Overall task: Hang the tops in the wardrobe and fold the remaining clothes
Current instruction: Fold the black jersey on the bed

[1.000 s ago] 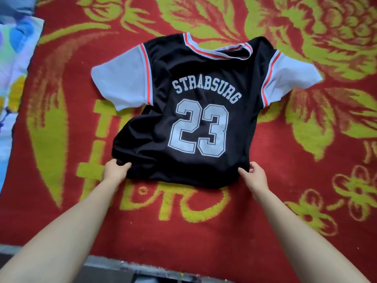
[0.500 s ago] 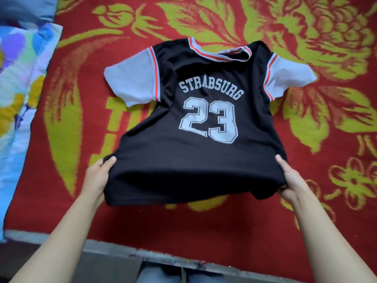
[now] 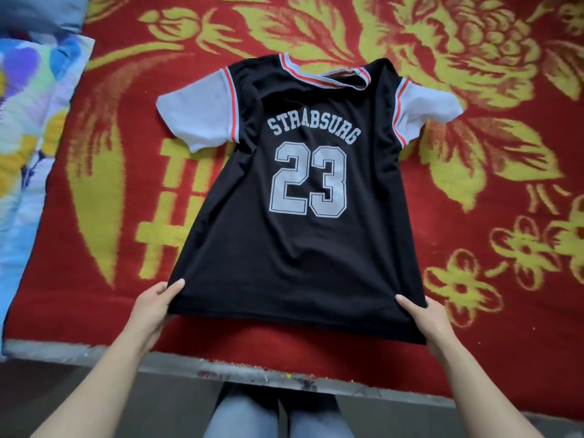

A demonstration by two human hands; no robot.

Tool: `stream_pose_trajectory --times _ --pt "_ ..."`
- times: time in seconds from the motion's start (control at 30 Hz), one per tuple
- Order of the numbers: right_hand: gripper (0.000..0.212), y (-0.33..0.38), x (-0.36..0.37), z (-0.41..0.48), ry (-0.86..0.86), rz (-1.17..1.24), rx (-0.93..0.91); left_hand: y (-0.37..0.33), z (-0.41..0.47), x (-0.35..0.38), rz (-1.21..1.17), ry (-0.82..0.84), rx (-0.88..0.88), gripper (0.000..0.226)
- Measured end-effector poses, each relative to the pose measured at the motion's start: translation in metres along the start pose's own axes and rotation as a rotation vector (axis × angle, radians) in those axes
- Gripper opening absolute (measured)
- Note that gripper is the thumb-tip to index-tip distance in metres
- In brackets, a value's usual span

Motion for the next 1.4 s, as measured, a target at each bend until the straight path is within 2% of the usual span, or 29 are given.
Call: stream_pose_trajectory --times 0.07,0.13,0.23,0.33,0.47,0.57,0.7,0.8,0.87,0.93,1.13,1.3,1.4 --pt "0.01 -0.006 -0.007 -0.004 -0.054 -0.013 -0.012 0.009 -0.001 -0.009 0.158 -0.167 0.129 0.022" --pt "0.018 -0.011 -0.013 -0.004 -0.097 -0.033 -0.042 0.014 -0.001 -0.016 0.207 -0.285 0.191 0.026" --pt "0.038 -0.026 -0.03 -0.002 -0.224 -0.093 -0.113 0.032 -0.005 -0.025 0.258 -0.364 0.216 0.033" --pt "0.041 -0.04 -0.038 0.005 -0.304 -0.191 -0.153 0.05 -0.002 -0.033 0.3 -0.398 0.209 0.04" --pt "0.029 -0.061 -0.044 0.0 -0.286 -0.413 -0.087 0.08 -0.011 -0.046 0.353 -0.437 0.096 0.033" --pt "0.025 -0.085 -0.043 -0.003 -0.224 -0.541 -0.034 0.109 -0.013 -0.054 0.348 -0.46 0.006 0.037" --pt "0.024 -0.089 -0.04 -0.006 -0.188 -0.666 0.057 0.114 -0.022 -0.055 0.491 -0.56 -0.066 0.031" --pt "0.027 -0.086 -0.04 -0.012 -0.214 -0.712 0.092 0.105 -0.034 -0.049 0.665 -0.571 -0.034 0.028" --pt "0.035 -0.078 -0.037 -0.012 -0.246 -0.733 0.054 0.096 -0.04 -0.042 0.747 -0.586 -0.014 0.031" --pt "0.042 -0.062 -0.03 -0.007 -0.267 -0.722 -0.016 0.081 -0.044 -0.027 0.78 -0.566 0.045 0.038" --pt "0.042 0.006 -0.014 0.034 -0.267 -0.622 -0.13 0.01 -0.041 0.044 0.758 -0.474 0.27 0.04" --pt "0.039 0.077 -0.007 0.085 -0.261 -0.438 -0.21 -0.047 -0.033 0.108 0.738 -0.363 0.431 0.045" --pt "0.038 0.106 0.0 0.113 -0.212 -0.278 -0.183 -0.067 -0.029 0.144 0.834 -0.287 0.552 0.048"
Point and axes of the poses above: each hand's wrist, its own z-axis towards the middle knuckle, its own x-axis out of the palm, y = z × x, the point moved 4 cm from there along z, towards the middle knuckle, and after that the axes turned 15 degrees about -y, right-handed, at the moved point
